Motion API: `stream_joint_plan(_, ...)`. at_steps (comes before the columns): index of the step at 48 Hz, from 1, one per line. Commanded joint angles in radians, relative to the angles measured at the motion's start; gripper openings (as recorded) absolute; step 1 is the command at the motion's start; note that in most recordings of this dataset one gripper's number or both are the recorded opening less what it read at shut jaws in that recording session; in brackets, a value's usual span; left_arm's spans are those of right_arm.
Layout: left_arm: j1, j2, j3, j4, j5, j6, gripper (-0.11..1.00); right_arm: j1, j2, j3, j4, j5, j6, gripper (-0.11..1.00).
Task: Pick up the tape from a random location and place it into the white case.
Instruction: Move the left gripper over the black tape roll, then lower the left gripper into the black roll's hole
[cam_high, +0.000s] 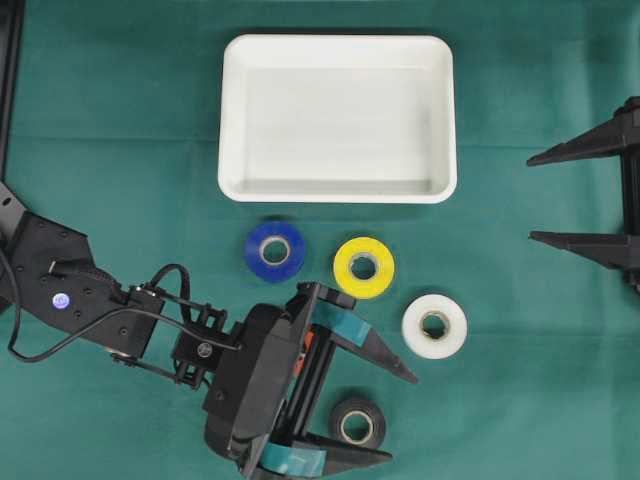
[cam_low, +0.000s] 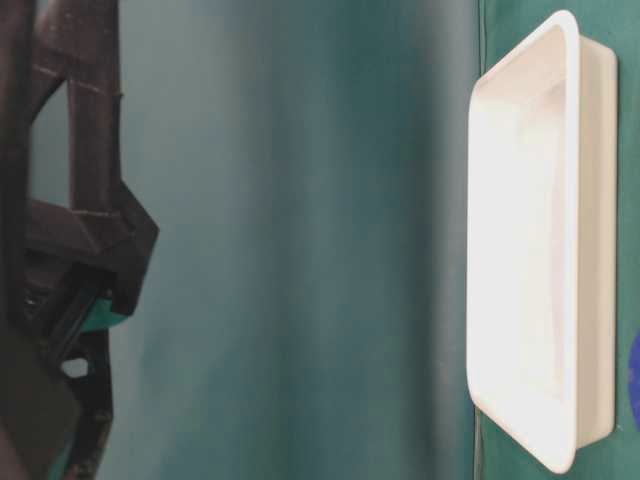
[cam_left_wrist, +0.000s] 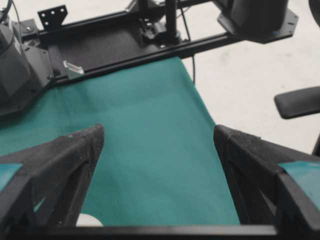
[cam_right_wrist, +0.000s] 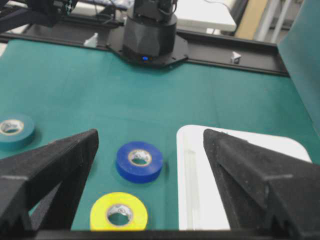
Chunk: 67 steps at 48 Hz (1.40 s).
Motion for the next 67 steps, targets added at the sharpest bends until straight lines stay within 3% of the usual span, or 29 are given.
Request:
stream_joint_plan(1,-0.003,-0.012,-0.026,0.002,0.003,0.002,0.99,-0.002,0.008,-0.023,0.003,-0.003,0.002,0.91)
stream_joint_plan(16,0.006,0.028,-0.106,-0.002,0.212,-0.005,0.99,-0.002,0.008,-0.026,0.003,0.005,0.002,0.91)
stream_joint_plan(43,-0.017,0.212,-0.468,-0.002,0.856,-0.044,0.99,-0.002,0.008,-0.026,0.003,0.025,0.002,0.91)
stream_joint_plan(49,-0.017,0.230,-0.506,0.003,0.911,-0.061,0.99,-0.002,0.009,-0.026,0.003,0.028,0.002,0.91)
stream_joint_plan(67,-0.017,0.233,-0.502,0.003,0.911,-0.064,0.99,-0.002,0.009,-0.026,0.003,0.035,0.002,0.91)
